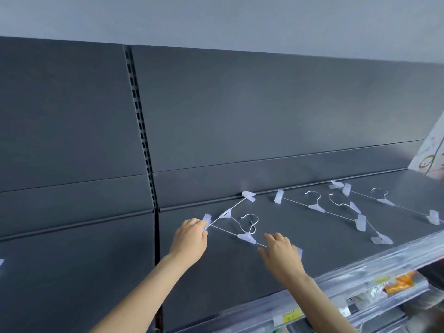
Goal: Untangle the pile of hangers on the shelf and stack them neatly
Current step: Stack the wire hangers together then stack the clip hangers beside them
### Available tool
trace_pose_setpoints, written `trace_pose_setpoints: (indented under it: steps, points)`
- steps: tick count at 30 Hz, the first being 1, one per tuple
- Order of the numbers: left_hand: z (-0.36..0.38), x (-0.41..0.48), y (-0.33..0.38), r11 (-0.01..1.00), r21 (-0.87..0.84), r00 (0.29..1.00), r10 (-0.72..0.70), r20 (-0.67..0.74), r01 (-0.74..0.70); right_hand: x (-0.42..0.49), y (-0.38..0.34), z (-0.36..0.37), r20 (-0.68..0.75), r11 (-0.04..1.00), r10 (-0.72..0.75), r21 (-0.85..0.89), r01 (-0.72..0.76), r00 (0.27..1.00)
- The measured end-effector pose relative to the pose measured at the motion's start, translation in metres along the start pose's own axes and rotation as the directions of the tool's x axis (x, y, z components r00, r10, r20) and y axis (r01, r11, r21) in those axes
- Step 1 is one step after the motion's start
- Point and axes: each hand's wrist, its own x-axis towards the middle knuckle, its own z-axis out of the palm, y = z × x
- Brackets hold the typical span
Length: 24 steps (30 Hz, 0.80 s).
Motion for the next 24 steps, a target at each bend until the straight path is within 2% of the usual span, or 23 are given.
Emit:
trace_pose_setpoints:
  steps: [6, 11, 15, 19, 21, 24]
  points:
    - [0.028, 0.065, 0.018, 0.989, 0.056, 0.986, 0.134, 0.104, -0.14, 0.038, -0.009, 0.015, 0.015, 0.998, 0.035, 0.057, -0.036, 0.999]
    - [0.043, 0.099, 0.035, 0.983, 0.123, 0.953, 0.097, 0.286, -0.137, 0.053, -0.02, 0.02, 0.064, 0.987, 0.027, 0.154, -0.037, 0.998]
    - [0.039, 0.105, 0.038, 0.969, 0.194, 0.959, 0.098, 0.267, -0.153, 0.051, -0.003, 0.019, 0.109, 0.957, 0.011, 0.287, -0.042, 0.994]
    - [0.031, 0.102, 0.048, 0.964, 0.232, 0.976, 0.084, 0.201, -0.131, 0.045, 0.011, 0.008, 0.024, 0.965, -0.024, 0.263, 0.017, 0.999]
    - [0.027, 0.1, 0.054, 0.992, 0.103, 0.987, 0.054, 0.151, -0.07, 0.042, 0.011, 0.003, -0.019, 0.97, -0.065, 0.233, 0.067, 0.998]
    - [0.017, 0.094, 0.063, 0.97, -0.243, 1.0, 0.001, 0.03, 0.006, 0.037, 0.015, 0.0, -0.033, 0.971, -0.077, 0.224, 0.082, 0.997]
